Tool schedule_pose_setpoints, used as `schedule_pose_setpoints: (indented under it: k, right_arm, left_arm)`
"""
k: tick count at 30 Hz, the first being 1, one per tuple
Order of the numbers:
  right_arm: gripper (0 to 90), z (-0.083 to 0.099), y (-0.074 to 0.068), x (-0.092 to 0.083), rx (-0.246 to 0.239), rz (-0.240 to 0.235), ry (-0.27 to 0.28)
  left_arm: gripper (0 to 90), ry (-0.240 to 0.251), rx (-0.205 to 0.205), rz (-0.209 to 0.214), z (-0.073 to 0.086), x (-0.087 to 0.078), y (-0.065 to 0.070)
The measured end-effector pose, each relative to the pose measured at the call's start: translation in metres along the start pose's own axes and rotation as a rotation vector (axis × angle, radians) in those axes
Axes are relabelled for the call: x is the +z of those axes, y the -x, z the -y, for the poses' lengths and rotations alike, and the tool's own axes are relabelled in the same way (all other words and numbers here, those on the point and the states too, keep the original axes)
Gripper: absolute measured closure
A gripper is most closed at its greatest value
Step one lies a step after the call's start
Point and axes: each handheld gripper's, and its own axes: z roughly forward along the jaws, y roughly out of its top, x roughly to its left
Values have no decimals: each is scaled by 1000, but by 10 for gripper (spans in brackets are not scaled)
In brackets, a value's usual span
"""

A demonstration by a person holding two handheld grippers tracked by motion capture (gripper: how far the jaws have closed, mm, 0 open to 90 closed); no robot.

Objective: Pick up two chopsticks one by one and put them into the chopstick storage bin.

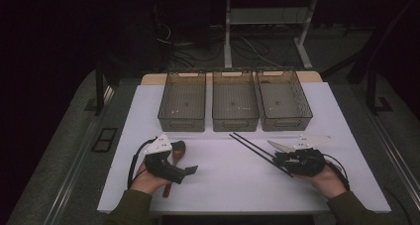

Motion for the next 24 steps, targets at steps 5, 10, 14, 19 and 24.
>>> schedule_pose_setpoints:
  k: [5, 10, 14, 19, 24]
  right_arm:
    - [747, 3, 1, 3, -2, 7, -23]
    - [767, 5, 0, 9, -13, 13, -59]
    - [775, 6, 1, 11, -13, 23, -60]
    - [782, 7, 2, 14, -19, 32, -74]
    - [782, 8, 2, 16, -26, 35, -85]
  left_arm:
    - [0, -2, -1, 1, 0, 1, 0]
    - [0, -1, -4, 2, 0, 1, 0]
    - [0, -4, -2, 2, 0, 1, 0]
    - [0, -4, -2, 4, 0, 1, 0]
    - [0, -5, 0, 5, 0, 1, 1]
